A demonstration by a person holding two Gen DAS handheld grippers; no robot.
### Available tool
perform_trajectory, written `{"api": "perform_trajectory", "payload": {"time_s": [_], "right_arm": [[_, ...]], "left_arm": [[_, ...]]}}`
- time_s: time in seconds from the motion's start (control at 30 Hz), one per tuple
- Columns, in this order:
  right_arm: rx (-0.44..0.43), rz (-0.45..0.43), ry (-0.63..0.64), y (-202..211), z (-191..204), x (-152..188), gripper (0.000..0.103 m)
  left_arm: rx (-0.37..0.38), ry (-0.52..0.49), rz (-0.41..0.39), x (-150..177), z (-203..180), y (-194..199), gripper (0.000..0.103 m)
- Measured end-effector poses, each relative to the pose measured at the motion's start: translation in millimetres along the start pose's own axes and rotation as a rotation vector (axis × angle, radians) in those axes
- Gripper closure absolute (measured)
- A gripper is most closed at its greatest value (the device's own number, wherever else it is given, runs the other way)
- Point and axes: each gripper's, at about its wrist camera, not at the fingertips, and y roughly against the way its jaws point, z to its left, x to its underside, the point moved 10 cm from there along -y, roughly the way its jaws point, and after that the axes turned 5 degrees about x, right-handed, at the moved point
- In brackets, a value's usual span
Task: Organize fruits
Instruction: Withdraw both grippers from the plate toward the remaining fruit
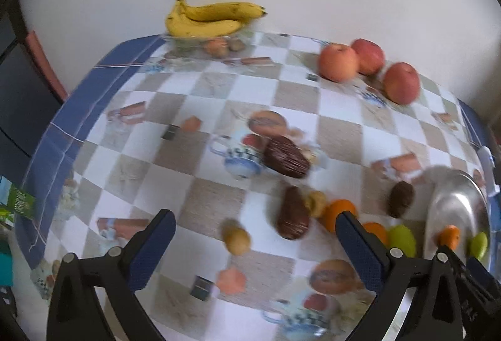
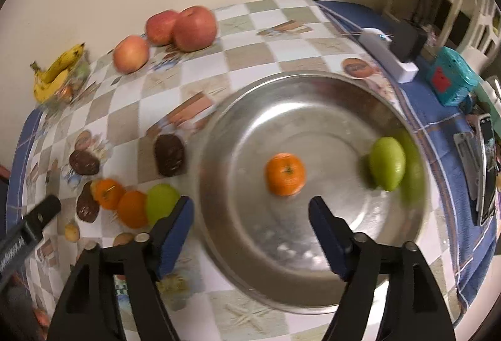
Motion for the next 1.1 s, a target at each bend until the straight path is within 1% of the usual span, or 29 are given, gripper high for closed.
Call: {"api": "perform_trajectory", "payload": {"time_s": [0.03, 0.13, 0.23, 0.27, 0.33, 0.4, 0.47, 0.57, 0.7, 0.87, 1.1], "right_arm": [[0.002, -0.004, 0.017, 0, 6, 0, 0.018], [0.011, -0.021, 0.061, 2, 21, -3, 0.017], [-0.008, -0.034, 0.074, 5, 37, -7, 0.017], [-0.014, -0.038, 0.072, 6, 41, -9, 0.014], [-0.023, -0.053, 0.079, 10, 52, -13, 0.005], [-0.032, -0.061, 0.092, 11, 64, -16, 0.004], [-0.056, -0.054, 0.077, 10, 72, -16, 0.004], [-0.087, -0.033, 0.054, 5, 82, -16, 0.004], [-0.119, -0.028, 0.077, 0, 94, -16, 0.004], [-0.132, -0.038, 0.116, -2, 100, -16, 0.004], [-0.159, -0.042, 0.11, -2, 98, -20, 0.004]], "left_arm": [[-0.001, 0.002, -0.002, -1, 3, -1, 0.0], [0.001, 0.01, -0.011, -4, 14, -6, 0.0], [-0.007, 0.006, -0.024, -7, 18, -8, 0.0], [-0.007, 0.005, -0.027, -8, 19, -7, 0.0], [0.0, 0.012, -0.025, -9, 21, -8, 0.0], [0.021, 0.032, -0.025, -10, 22, -8, 0.0], [0.043, 0.053, -0.025, -11, 24, -9, 0.0], [0.024, 0.069, -0.024, -12, 31, -11, 0.0], [0.047, 0.093, -0.014, -13, 35, -16, 0.0], [0.035, 0.079, -0.01, -14, 34, -20, 0.0], [0.087, 0.091, 0.008, -12, 27, -22, 0.0]]}}
